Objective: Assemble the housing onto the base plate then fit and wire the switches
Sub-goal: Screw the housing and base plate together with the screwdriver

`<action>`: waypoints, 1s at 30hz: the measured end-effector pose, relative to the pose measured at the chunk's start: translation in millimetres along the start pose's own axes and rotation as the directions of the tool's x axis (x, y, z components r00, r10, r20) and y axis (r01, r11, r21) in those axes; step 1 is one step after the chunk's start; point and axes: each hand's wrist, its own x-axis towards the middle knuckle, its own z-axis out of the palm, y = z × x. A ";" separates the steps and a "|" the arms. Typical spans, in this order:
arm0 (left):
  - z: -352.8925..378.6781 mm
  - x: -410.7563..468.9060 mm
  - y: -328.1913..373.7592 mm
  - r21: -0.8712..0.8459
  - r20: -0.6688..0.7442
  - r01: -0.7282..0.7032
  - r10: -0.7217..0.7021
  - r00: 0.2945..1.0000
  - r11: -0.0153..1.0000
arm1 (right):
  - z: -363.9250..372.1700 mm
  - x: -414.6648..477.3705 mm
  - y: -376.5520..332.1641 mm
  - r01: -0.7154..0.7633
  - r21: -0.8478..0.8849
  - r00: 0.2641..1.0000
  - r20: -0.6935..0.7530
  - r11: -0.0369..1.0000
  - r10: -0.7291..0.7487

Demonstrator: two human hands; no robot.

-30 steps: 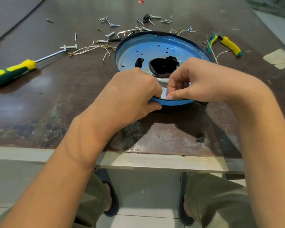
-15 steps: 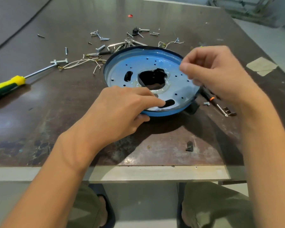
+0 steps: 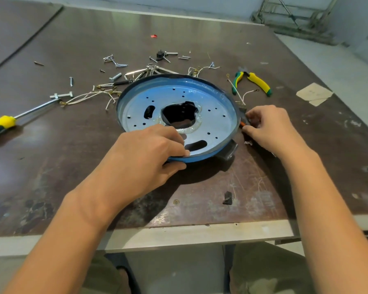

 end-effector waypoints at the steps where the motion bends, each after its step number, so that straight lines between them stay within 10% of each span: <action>1: 0.9 0.2 0.4 -0.008 -0.002 0.002 -0.002 1.000 1.000 | -2.2 0.2 1.3 -0.001 0.014 1.000 -0.019 1.000 0.001; 5: 3.8 -1.5 -0.6 -0.042 -0.049 0.009 -0.011 0.999 0.999 | -21.0 -2.3 3.0 0.009 0.403 0.970 -0.225 0.915 0.090; 9: 5.4 -2.2 -3.7 -0.062 -0.040 0.031 -0.033 0.999 0.998 | -53.8 -10.0 -24.7 0.149 0.898 0.978 -0.196 0.414 0.073; 14: 5.1 -2.7 -6.3 -0.065 -0.061 0.025 -0.029 0.998 0.998 | -53.8 -33.2 -84.3 0.052 0.998 0.970 -0.060 -0.039 -0.234; 20: 4.9 -2.6 -3.4 -0.032 -0.058 0.001 -0.003 0.998 0.999 | -27.8 -47.2 -120.0 -0.030 0.984 0.954 -0.024 -0.175 -0.300; 30: 7.7 -3.3 -5.5 -0.014 -0.022 0.023 -0.023 1.000 1.000 | -16.0 -52.4 -126.3 -0.031 0.997 0.913 0.001 -0.067 -0.409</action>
